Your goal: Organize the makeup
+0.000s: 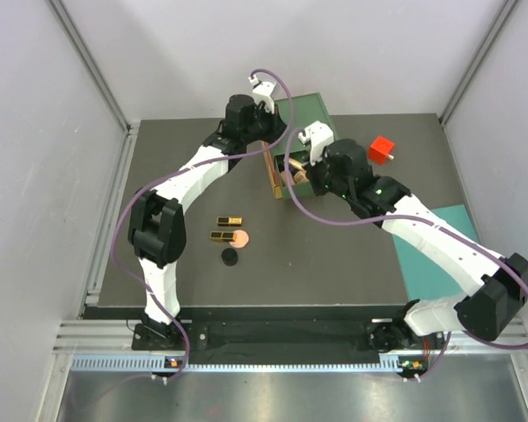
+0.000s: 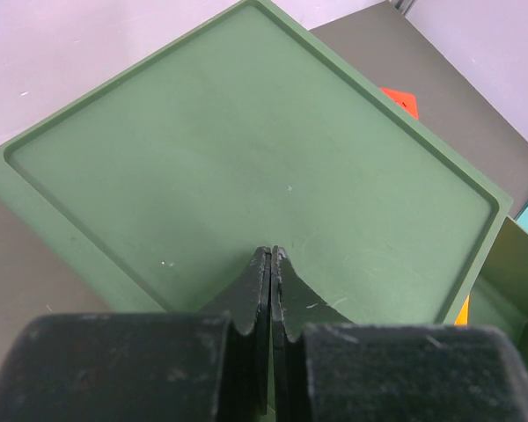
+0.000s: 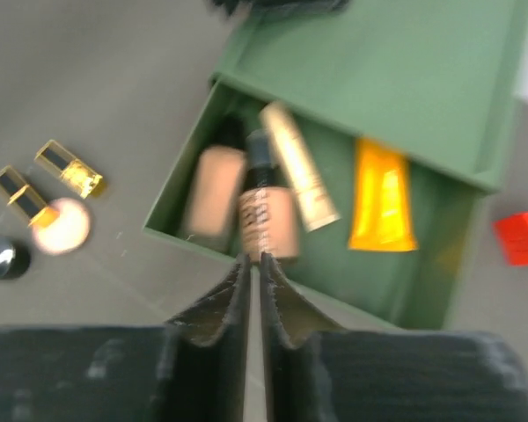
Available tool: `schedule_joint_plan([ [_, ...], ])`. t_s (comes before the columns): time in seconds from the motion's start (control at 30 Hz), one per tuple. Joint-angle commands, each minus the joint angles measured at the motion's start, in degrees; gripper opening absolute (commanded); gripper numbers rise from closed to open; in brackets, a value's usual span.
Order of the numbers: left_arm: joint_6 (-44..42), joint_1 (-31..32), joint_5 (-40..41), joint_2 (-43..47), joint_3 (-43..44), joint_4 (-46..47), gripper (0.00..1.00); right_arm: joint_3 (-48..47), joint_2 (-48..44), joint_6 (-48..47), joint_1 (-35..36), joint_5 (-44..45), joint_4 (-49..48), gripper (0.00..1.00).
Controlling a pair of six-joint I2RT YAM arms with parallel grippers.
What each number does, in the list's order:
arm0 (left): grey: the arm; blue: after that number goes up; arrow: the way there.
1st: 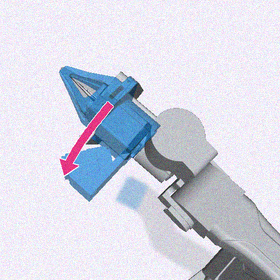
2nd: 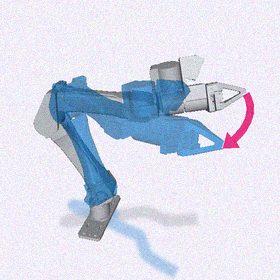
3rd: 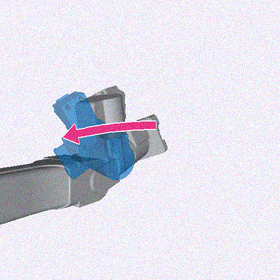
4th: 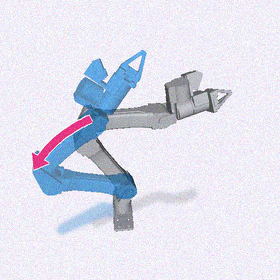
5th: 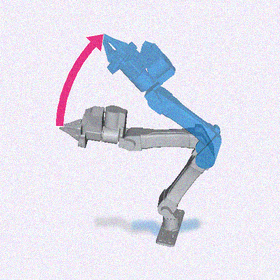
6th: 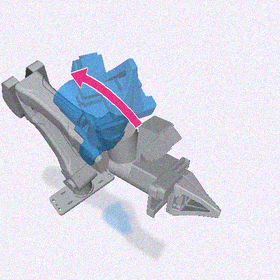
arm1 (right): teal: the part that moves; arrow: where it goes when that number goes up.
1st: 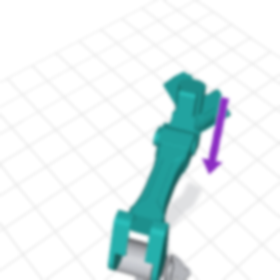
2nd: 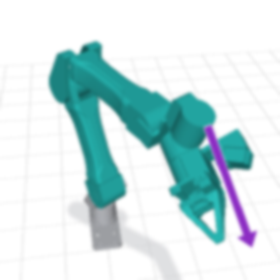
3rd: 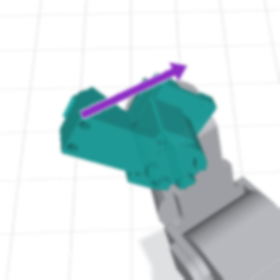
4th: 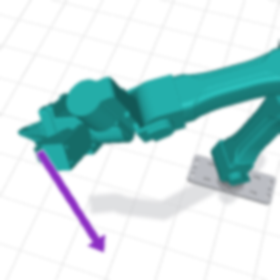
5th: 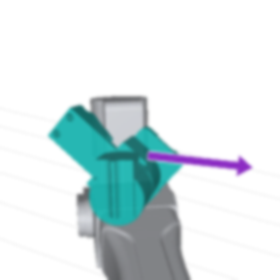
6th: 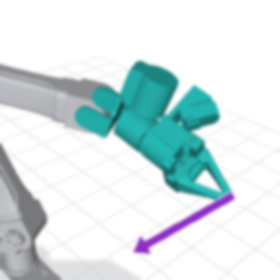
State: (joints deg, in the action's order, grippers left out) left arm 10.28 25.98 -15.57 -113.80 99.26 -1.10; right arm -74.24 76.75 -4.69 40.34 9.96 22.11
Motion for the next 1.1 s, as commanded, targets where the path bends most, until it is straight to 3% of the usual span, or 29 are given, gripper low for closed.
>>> schedule_joint_plan([
  [0.0, -1.2, -0.5, 1.7, -4.5, -2.8, -14.5, 0.00, 4.8, -1.0, 9.1, -0.3, -8.9, -1.1, 0.00],
  [0.43, -1.1, -0.5, 1.4, -4.5, -3.1, -14.3, 0.00, 11.7, 0.2, 10.0, -0.8, -7.1, -5.6, 0.00],
  [0.8, -1.7, -0.5, 1.7, -4.3, -3.3, -14.8, 0.00, 5.8, 8.6, 7.0, -4.9, -5.1, -8.5, 0.00],
  [1.07, -2.0, -0.5, 1.9, -4.4, -3.1, -15.3, 0.00, -3.9, 16.7, 5.1, -7.4, -3.3, -10.3, 0.00],
])
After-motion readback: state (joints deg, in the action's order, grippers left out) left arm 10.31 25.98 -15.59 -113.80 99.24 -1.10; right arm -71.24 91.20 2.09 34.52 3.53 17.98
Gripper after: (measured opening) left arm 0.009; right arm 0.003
